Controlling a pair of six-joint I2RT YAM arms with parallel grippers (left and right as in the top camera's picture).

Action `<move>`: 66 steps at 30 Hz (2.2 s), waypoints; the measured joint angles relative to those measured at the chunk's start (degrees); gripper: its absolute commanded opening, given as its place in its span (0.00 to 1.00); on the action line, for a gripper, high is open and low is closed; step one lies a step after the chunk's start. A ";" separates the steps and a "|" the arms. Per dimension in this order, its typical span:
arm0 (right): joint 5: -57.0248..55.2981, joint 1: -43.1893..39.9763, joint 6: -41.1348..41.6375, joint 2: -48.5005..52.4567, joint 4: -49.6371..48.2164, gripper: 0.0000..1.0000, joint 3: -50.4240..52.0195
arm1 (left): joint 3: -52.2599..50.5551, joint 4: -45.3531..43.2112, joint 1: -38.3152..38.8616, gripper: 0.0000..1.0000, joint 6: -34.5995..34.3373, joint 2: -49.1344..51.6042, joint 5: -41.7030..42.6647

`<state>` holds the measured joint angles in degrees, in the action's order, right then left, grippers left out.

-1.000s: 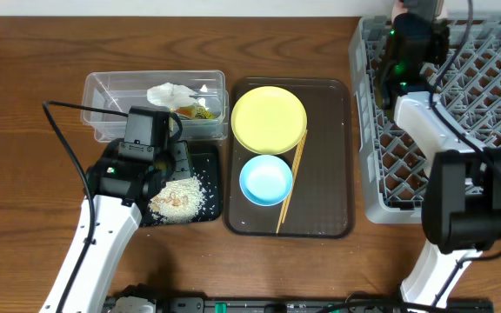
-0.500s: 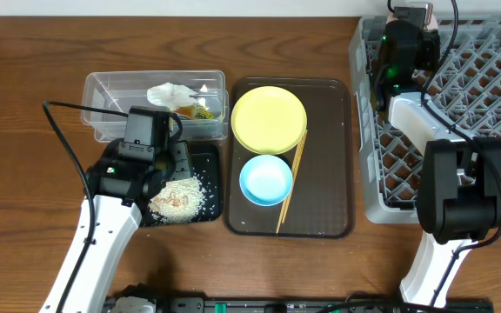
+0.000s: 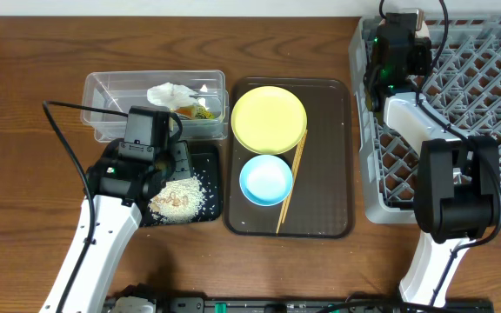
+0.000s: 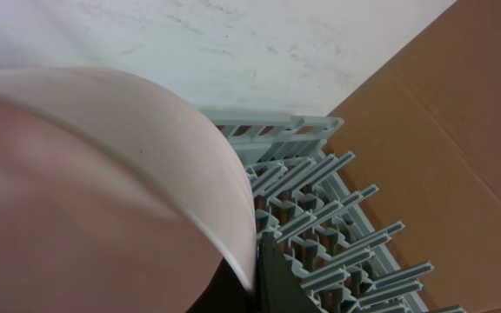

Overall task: Sort waste into correct bins and load items into the dishwasher rack
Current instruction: 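Reach right gripper to the light-blue bowl and grasp it, then carry the blue bowl with right gripper into the dish rack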

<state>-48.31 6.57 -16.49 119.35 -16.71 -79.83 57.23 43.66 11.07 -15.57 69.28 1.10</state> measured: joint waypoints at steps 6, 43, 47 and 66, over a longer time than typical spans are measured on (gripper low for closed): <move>-0.42 0.79 1.18 0.04 5.03 0.21 -0.46 | 0.00 0.02 0.00 0.56 0.00 0.00 0.00; 67.49 15.67 17.35 -14.49 66.55 0.52 -0.02 | 0.00 0.02 0.00 0.57 0.00 0.07 0.00; 68.04 18.64 18.95 -9.84 68.63 0.40 -0.02 | 0.00 0.04 0.00 0.57 0.00 0.07 0.00; 63.30 16.85 23.08 -7.52 68.32 0.01 -3.08 | 0.00 0.02 0.00 0.56 0.00 0.07 0.00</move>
<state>14.98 23.42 6.59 111.83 51.62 -82.91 57.23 43.68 11.07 -15.57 69.34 1.10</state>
